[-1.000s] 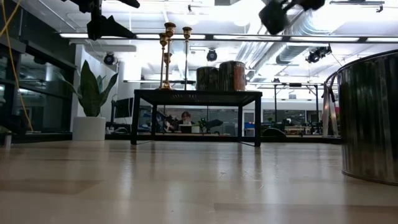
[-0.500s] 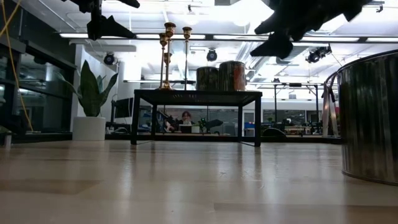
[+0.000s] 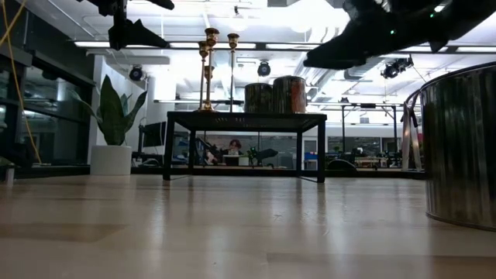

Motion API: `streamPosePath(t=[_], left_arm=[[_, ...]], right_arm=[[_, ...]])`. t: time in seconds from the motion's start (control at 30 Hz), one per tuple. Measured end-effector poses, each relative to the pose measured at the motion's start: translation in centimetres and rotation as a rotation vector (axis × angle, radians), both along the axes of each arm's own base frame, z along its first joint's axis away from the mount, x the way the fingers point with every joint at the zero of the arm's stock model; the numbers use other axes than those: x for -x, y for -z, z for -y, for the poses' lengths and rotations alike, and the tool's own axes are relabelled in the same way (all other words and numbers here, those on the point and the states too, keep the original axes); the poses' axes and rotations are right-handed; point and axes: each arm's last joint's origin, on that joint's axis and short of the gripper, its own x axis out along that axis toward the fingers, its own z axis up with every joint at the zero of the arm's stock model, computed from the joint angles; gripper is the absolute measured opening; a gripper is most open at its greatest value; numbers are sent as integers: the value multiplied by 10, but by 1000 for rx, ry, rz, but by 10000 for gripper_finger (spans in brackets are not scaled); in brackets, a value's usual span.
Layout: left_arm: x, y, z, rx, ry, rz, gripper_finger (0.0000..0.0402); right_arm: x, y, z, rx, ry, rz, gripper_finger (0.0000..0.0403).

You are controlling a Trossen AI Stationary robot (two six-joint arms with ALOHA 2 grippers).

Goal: Pick & Place candle stick holders
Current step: Put the orange scented candle on the shelf

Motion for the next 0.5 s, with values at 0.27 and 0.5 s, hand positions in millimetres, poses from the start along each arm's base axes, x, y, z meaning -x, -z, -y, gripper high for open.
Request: streamPosePath(t=[0.27,0.5], left_arm=[[0,0,0,0,0,0,374],[0,0,0,0,0,0,374]], right_arm=[[-13,12,17,-164,71,46,397],[-21,22,27,-188,97,55,397]])
